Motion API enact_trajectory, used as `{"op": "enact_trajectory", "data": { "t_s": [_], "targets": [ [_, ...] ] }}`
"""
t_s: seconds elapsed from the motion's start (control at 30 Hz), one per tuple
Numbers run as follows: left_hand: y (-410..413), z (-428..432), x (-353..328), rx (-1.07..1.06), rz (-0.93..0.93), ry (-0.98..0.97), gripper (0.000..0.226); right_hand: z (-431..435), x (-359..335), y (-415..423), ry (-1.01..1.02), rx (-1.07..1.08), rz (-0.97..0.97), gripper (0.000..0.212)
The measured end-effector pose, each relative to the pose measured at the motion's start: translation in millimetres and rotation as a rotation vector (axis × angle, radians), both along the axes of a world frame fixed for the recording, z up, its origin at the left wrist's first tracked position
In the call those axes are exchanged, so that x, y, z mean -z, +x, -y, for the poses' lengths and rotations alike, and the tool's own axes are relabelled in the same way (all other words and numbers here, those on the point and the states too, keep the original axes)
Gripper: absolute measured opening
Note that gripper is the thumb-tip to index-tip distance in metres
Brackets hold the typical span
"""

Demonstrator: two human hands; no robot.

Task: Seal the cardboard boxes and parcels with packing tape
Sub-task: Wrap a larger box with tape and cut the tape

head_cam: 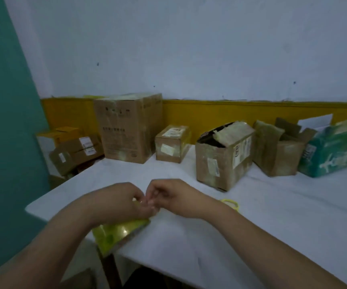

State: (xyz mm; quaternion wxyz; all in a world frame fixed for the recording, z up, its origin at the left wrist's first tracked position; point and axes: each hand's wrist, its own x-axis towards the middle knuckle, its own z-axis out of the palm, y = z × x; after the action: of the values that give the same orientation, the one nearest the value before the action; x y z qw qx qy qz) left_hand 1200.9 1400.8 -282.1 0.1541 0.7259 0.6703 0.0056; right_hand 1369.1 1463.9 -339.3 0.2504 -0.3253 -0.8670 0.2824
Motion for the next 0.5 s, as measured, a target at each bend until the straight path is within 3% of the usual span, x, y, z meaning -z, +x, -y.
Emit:
{"op": "enact_trajectory", "data": {
  "t_s": [0.17, 0.23, 0.4, 0.47, 0.5],
  "targets": [
    [10.5, -29.5, -45.3, 0.276, 0.079, 0.173, 0.090, -14.8, -59.1, 60.5, 0.028, 0.295, -0.104, 0.010],
    [20.2, -48.8, -42.6, 0.363, 0.124, 0.342, 0.080, -17.4, -74.0, 86.6, 0.086, 0.417, -0.120, 0.004],
    [73.2, -99.0, -14.7, 0.320, 0.578, 0.923, 0.034, -24.6, -93.8, 137.1, 0.210, 0.608, -0.294, 0.011],
    [96.1, -116.3, -6.4, 0.311, 0.736, 0.926, 0.022, -32.2, -103.8, 150.2, 0.341, 0.699, -0.221, 0.010],
    [106.2, -121.8, -3.9, 0.348, 0.782, 0.890, 0.028, -35.2, -111.4, 155.8, 0.411, 0.730, -0.163, 0.009]
  ]
}}
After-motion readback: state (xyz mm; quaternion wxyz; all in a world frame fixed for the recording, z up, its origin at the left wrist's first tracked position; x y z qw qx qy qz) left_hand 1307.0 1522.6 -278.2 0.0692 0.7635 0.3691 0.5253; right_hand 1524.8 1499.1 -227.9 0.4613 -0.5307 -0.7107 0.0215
